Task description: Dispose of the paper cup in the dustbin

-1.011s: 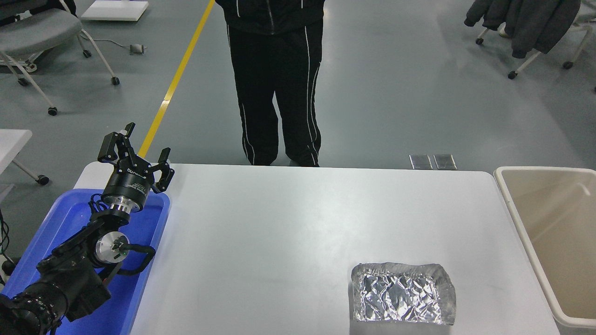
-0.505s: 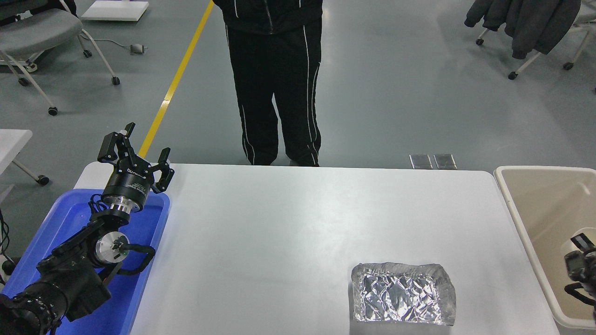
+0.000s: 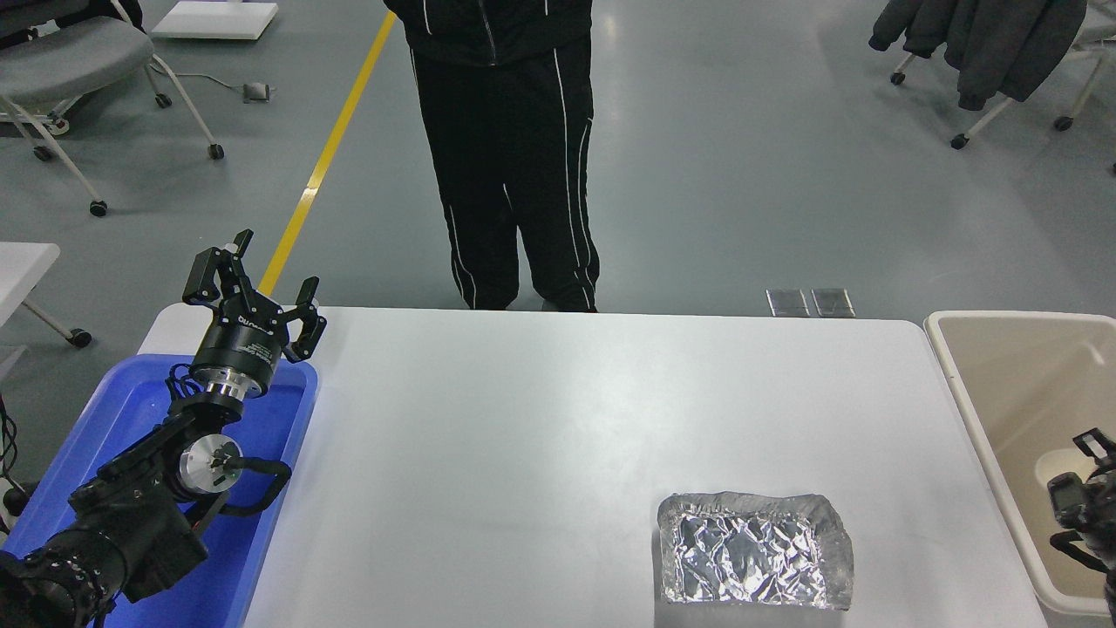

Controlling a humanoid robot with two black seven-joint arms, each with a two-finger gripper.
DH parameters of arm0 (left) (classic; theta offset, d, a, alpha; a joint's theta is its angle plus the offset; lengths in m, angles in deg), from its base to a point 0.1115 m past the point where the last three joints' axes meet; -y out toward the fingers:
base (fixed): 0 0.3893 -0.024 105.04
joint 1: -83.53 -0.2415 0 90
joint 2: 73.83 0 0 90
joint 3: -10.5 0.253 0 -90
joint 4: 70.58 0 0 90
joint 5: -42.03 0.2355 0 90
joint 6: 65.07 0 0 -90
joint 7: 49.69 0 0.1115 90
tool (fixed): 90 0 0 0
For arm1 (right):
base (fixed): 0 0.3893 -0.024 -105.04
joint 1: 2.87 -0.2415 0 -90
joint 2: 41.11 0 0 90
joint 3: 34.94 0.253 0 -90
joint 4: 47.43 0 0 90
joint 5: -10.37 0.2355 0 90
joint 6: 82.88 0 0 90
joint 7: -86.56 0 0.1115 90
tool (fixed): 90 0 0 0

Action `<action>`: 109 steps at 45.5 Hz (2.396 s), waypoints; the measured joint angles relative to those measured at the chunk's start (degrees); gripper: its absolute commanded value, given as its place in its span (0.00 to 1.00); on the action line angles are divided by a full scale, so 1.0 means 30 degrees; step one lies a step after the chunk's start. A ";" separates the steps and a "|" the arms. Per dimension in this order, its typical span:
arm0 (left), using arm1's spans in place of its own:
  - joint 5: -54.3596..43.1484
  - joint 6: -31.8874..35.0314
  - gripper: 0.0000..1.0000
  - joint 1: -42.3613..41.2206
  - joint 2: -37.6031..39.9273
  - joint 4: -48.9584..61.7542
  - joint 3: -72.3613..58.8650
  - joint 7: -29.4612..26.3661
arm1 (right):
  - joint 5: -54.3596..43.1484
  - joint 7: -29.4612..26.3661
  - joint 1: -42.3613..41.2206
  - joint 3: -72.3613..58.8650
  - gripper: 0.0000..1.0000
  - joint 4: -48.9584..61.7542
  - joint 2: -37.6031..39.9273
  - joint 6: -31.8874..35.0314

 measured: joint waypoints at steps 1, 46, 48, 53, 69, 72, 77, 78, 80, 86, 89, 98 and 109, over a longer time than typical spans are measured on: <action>0.0001 0.0000 1.00 0.0000 0.0000 0.0001 0.0000 0.0000 | 0.0000 0.0001 -0.0112 0.0024 0.99 -0.0002 0.0000 -0.0041; 0.0000 -0.0001 1.00 0.0001 -0.0001 -0.0011 0.0003 0.0000 | -0.0002 0.0046 -0.7736 1.4953 0.99 -1.5004 0.5923 0.0084; 0.0000 -0.0001 1.00 0.0001 0.0000 -0.0008 0.0003 -0.0001 | 0.0000 0.0052 -0.7473 1.5876 1.00 -1.5677 0.5966 0.0109; -0.0001 -0.0001 1.00 0.0001 -0.0001 -0.0009 0.0000 0.0000 | -0.0008 0.0077 -0.6209 1.8731 1.00 -1.7463 0.5819 0.0453; -0.0005 -0.0001 1.00 0.0000 0.0000 -0.0017 -0.0003 -0.0001 | 0.0001 0.1217 -0.0722 2.6630 1.00 -1.9622 0.3438 0.3245; -0.0003 0.0000 1.00 0.0000 0.0000 -0.0014 -0.0003 -0.0001 | 0.0001 0.1555 0.0235 2.7440 1.00 -1.9755 0.3053 0.3692; 0.0000 0.0000 1.00 0.0000 0.0000 -0.0011 -0.0003 0.0000 | -0.0003 0.2414 0.1554 2.8189 1.00 -1.9819 0.2645 0.4287; -0.0002 0.0000 1.00 0.0000 0.0000 -0.0010 -0.0003 0.0000 | -0.0006 0.2593 0.1740 2.8266 1.00 -1.9818 0.2587 0.4368; 0.0001 0.0000 1.00 -0.0001 0.0000 -0.0010 -0.0003 0.0000 | -0.0060 0.3155 0.2129 2.8355 1.00 -1.9716 0.2447 0.4541; 0.0000 0.0000 1.00 -0.0001 0.0000 -0.0007 -0.0002 0.0000 | -0.0159 0.5089 0.2815 2.7896 1.00 -1.9003 0.2106 0.4867; 0.0001 0.0000 1.00 -0.0001 0.0000 -0.0008 0.0001 0.0000 | -0.0178 0.6096 0.3001 2.7459 1.00 -1.8588 0.1945 0.4958; -0.0001 0.0000 1.00 -0.0001 0.0000 -0.0008 0.0002 0.0000 | -0.0210 0.8037 0.3245 2.6659 1.00 -1.7848 0.1486 0.5105; 0.0001 0.0000 1.00 -0.0001 0.0000 -0.0008 0.0002 0.0000 | -0.0209 0.8936 0.3190 2.6282 1.00 -1.7571 0.1247 0.5164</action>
